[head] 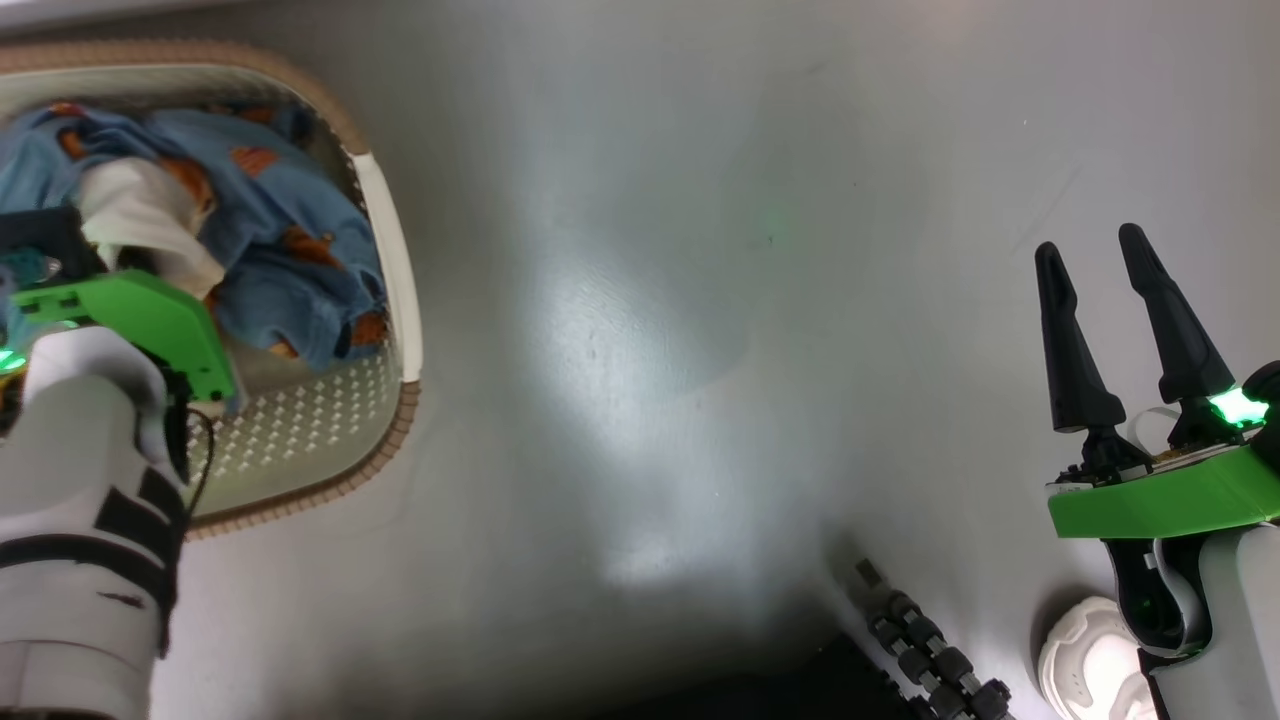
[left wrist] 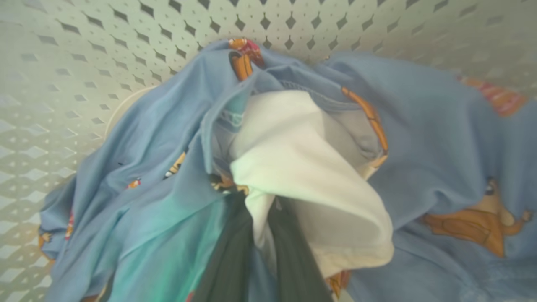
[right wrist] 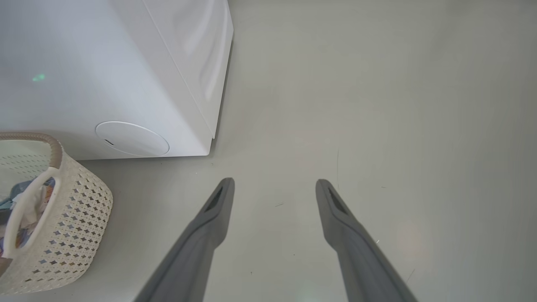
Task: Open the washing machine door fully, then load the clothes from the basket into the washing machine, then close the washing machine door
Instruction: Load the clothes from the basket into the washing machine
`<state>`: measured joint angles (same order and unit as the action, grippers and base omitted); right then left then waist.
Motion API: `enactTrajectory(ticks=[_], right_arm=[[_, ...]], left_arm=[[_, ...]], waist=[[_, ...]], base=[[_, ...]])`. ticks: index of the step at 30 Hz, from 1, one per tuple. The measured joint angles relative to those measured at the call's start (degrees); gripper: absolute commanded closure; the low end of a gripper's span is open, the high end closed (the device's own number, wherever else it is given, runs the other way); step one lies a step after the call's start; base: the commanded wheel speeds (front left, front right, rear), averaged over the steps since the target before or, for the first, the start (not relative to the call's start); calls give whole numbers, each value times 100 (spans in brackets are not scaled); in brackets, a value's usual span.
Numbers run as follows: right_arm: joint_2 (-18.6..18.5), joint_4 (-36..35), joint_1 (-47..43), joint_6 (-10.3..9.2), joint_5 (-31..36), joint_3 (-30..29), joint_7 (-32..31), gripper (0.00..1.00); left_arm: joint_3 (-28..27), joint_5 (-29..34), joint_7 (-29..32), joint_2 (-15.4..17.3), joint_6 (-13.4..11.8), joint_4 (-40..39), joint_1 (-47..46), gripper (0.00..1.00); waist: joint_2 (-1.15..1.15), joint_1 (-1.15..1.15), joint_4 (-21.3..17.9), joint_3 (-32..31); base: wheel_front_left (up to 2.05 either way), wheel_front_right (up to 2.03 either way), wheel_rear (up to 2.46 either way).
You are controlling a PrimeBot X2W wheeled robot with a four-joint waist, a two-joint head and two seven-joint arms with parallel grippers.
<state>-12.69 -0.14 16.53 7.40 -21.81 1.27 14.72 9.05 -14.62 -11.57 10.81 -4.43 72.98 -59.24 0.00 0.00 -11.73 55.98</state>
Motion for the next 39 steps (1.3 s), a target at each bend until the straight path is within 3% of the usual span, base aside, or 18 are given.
enactTrajectory(ticks=[6,14,22,32,39], right_arm=[[7,94,-5,0,0,-33,0,0],[8,233,-133,0,9,-77,1,0],[83,383,-552,0,100,-82,1,0],[223,534,-1208,0,264,-144,0,0],[334,542,-1596,0,434,-209,0,0]], left_arm=[[-109,-118,-266,-238,-200,-369,270,100],[-344,-122,-274,-530,-389,-2269,1744,100],[-509,-7,-281,-792,-398,-3705,3134,100],[-569,-9,-281,-868,-320,-4900,4626,100],[-266,-346,-281,-865,-352,-5656,5447,100]], waist=[[0,0,124,-266],[0,0,383,-886],[0,0,670,-1680],[0,0,943,-2807],[0,0,1084,-3589]], base=[[0,0,0],[0,0,0],[0,0,0],[0,0,0],[0,0,0]])
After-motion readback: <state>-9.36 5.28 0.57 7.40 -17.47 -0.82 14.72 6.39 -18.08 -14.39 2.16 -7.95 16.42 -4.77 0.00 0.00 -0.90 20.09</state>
